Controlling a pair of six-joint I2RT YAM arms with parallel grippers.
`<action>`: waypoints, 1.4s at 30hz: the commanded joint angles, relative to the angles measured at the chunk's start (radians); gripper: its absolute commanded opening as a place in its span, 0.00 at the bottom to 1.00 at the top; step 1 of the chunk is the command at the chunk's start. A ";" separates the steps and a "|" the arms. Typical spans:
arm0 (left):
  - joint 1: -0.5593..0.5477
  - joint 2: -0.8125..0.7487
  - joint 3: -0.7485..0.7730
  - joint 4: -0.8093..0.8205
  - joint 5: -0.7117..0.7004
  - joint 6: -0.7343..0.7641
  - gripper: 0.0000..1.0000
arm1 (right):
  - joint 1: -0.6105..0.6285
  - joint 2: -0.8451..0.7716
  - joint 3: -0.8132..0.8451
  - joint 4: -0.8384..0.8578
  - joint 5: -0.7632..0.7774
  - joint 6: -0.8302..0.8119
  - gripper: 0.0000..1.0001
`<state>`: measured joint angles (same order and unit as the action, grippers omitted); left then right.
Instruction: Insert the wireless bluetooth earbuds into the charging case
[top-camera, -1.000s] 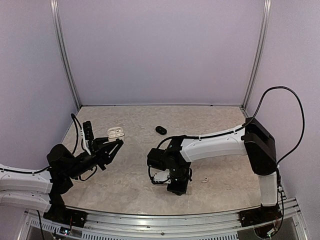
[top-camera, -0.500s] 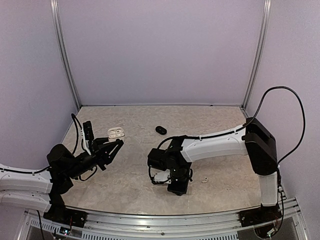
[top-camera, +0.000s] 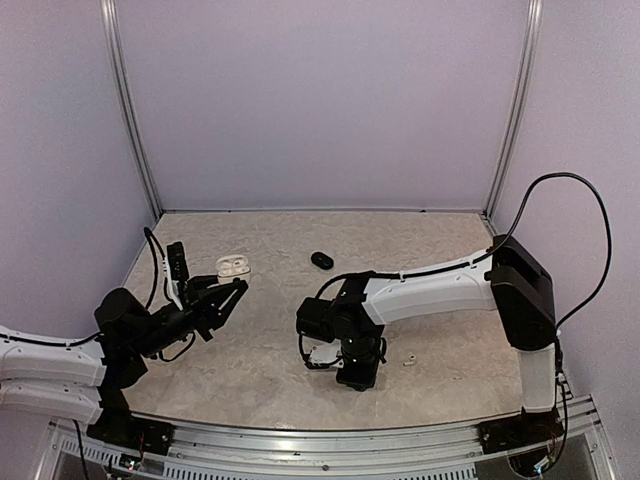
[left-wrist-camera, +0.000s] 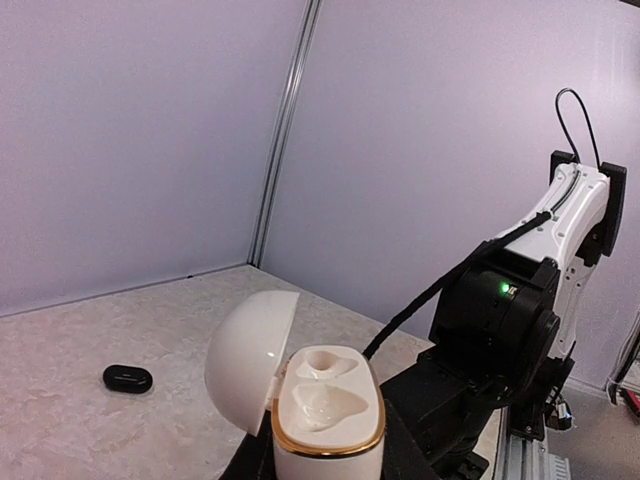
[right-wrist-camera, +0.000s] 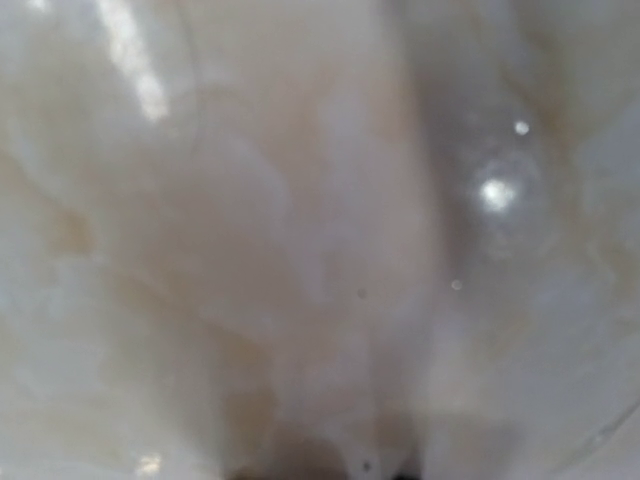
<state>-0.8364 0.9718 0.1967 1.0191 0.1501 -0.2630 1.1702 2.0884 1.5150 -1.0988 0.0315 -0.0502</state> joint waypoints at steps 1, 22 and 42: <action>0.009 0.007 -0.002 0.041 0.009 -0.004 0.09 | 0.015 -0.025 -0.014 -0.035 0.007 0.012 0.30; 0.008 0.012 0.001 0.069 0.027 0.008 0.08 | -0.023 -0.399 0.043 0.384 0.113 -0.034 0.16; -0.092 0.060 0.081 0.093 0.118 0.144 0.08 | -0.026 -0.744 -0.286 1.204 -0.211 -0.094 0.17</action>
<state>-0.8803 1.0218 0.2298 1.0710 0.2363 -0.2111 1.1492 1.3556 1.2579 -0.0700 -0.0746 -0.1646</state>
